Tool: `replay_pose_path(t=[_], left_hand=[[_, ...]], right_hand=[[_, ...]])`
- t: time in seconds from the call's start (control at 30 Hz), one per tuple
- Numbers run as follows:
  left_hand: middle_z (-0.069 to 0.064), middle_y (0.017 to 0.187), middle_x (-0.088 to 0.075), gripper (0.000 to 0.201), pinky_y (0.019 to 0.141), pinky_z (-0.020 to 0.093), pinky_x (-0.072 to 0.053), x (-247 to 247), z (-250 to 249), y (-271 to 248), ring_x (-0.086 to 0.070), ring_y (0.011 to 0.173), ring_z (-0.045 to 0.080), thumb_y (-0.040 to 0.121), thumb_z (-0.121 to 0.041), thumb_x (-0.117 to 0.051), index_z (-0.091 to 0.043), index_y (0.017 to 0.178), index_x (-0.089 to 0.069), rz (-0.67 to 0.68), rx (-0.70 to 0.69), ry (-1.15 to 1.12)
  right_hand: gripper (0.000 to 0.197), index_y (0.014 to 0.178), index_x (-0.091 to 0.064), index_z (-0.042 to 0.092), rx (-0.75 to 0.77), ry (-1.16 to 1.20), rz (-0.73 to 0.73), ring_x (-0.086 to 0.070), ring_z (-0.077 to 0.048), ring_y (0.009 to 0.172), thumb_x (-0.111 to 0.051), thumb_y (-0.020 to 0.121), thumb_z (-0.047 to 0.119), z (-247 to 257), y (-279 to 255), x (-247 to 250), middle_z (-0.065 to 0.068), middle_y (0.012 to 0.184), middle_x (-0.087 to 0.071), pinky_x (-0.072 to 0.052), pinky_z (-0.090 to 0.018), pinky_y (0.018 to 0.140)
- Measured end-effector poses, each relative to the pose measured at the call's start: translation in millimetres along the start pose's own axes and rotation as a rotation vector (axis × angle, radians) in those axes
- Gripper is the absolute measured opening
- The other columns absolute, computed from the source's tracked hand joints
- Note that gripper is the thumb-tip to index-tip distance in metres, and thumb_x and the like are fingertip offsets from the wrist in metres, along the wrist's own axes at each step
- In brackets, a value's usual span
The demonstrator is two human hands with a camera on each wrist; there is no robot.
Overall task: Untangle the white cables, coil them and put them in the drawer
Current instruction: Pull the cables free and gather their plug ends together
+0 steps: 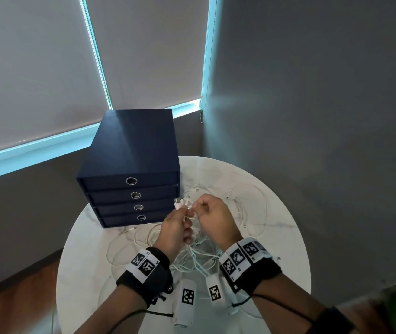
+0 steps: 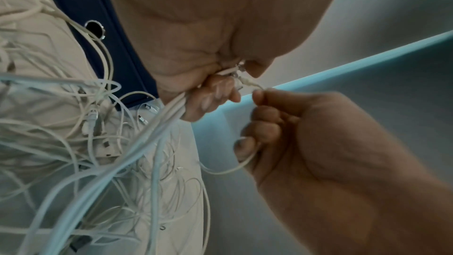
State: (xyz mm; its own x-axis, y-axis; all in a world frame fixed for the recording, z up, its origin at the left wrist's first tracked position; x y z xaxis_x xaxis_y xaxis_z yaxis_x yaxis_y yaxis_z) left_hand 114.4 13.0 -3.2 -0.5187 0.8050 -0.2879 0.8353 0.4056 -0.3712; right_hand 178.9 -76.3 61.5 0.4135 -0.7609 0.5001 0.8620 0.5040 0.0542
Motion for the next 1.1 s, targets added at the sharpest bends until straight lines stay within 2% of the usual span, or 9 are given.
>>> replay_pose_path(t=[0.23, 0.3, 0.4, 0.5, 0.63, 0.8, 0.87, 0.97, 1.1], left_hand=[[0.006, 0.063, -0.045, 0.032, 0.043, 0.025, -0.035, -3, -11, -4, -0.042, 0.048, 0.011, 0.107, -0.022, -0.038, -0.005, 0.084, -0.051, 0.030, -0.164, 0.179], [0.006, 0.062, -0.051, 0.032, 0.041, 0.023, -0.037, 2, -11, -3, -0.046, 0.046, 0.010, 0.107, -0.021, -0.038, -0.005, 0.083, -0.053, -0.004, -0.159, 0.153], [0.006, 0.059, -0.055, 0.031, 0.042, 0.021, -0.039, 12, -16, 0, -0.051, 0.046, 0.012, 0.107, -0.017, -0.038, -0.005, 0.085, -0.056, -0.120, -0.183, 0.091], [0.006, 0.064, -0.054, 0.033, 0.049, 0.027, -0.042, 23, -24, 6, -0.053, 0.054, 0.016, 0.106, -0.017, -0.038, -0.008, 0.080, -0.056, -0.214, -0.207, 0.014], [0.000, 0.056, -0.042, 0.034, 0.058, 0.033, -0.047, 35, -30, 10, -0.046, 0.047, 0.015, 0.108, -0.020, -0.036, -0.011, 0.079, -0.052, -0.209, -0.198, -0.290], [-0.008, 0.051, -0.034, 0.035, 0.039, 0.019, -0.027, 52, -47, 8, -0.026, 0.043, 0.007, 0.108, -0.019, -0.032, -0.015, 0.077, -0.050, -0.239, -0.257, -0.398], [-0.008, 0.052, -0.034, 0.035, 0.037, 0.018, -0.023, 62, -53, 8, -0.024, 0.041, 0.006, 0.107, -0.017, -0.032, -0.016, 0.077, -0.049, -0.250, -0.281, -0.404], [-0.008, 0.051, -0.033, 0.035, 0.037, 0.018, -0.019, 73, -60, 9, -0.023, 0.040, 0.005, 0.107, -0.016, -0.031, -0.017, 0.076, -0.049, -0.255, -0.296, -0.408], [-0.009, 0.050, -0.033, 0.036, 0.036, 0.018, -0.019, 80, -61, 11, -0.023, 0.039, 0.005, 0.107, -0.017, -0.032, -0.016, 0.075, -0.049, -0.252, -0.302, -0.406]], right_hand=[[0.028, 0.068, -0.052, 0.017, 0.050, -0.073, 0.104, -0.052, 0.001, 0.042, -0.051, 0.095, 0.011, 2, -12, -14, 0.008, 0.053, -0.055, -0.039, -0.013, 0.044], [0.024, 0.073, -0.061, 0.021, 0.091, -0.114, 0.114, -0.055, 0.000, 0.046, -0.052, 0.094, 0.014, 4, -13, -16, 0.008, 0.057, -0.060, -0.044, -0.017, 0.048], [0.025, 0.102, -0.071, 0.024, 0.185, -0.152, 0.167, -0.066, -0.003, 0.065, -0.050, 0.094, 0.013, 9, -19, -25, 0.005, 0.082, -0.074, -0.055, -0.021, 0.062], [0.017, 0.099, -0.073, 0.022, 0.217, -0.139, 0.151, -0.065, -0.007, 0.071, -0.057, 0.094, 0.022, -2, -23, -21, 0.007, 0.083, -0.073, -0.053, -0.025, 0.068], [0.031, 0.086, -0.073, 0.021, 0.108, -0.186, 0.213, -0.064, -0.007, 0.070, -0.055, 0.094, 0.044, -52, -19, -8, 0.007, 0.076, -0.071, -0.053, -0.033, 0.071], [0.030, 0.091, -0.077, 0.027, -0.096, -0.239, 0.237, -0.069, -0.014, 0.085, -0.058, 0.090, 0.050, -132, -11, 41, 0.004, 0.087, -0.076, -0.053, -0.033, 0.083], [0.017, 0.088, -0.078, 0.027, -0.171, -0.233, 0.183, -0.070, -0.010, 0.088, -0.066, 0.089, 0.038, -158, -7, 76, 0.009, 0.089, -0.077, -0.051, -0.024, 0.085], [0.011, 0.088, -0.079, 0.022, -0.259, -0.307, 0.053, -0.067, -0.010, 0.088, -0.070, 0.088, 0.028, -185, -7, 138, 0.012, 0.088, -0.074, -0.041, -0.006, 0.071], [0.013, 0.090, -0.078, 0.023, -0.435, -0.467, -0.071, -0.067, -0.025, 0.091, -0.068, 0.089, 0.030, -221, -22, 211, -0.001, 0.090, -0.074, -0.044, -0.028, 0.075]])
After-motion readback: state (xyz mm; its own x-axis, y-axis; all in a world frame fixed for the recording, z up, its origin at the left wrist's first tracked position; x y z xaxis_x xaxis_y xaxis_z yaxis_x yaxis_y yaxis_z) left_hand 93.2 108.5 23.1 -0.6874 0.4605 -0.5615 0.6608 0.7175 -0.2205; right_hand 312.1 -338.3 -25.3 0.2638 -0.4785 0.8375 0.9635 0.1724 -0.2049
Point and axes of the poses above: each hand's wrist, its own y-axis towards the middle knuckle, its own x-axis out of the back of the hand, z = x × y, the point moved 8 cm from there along y, towards the middle knuckle
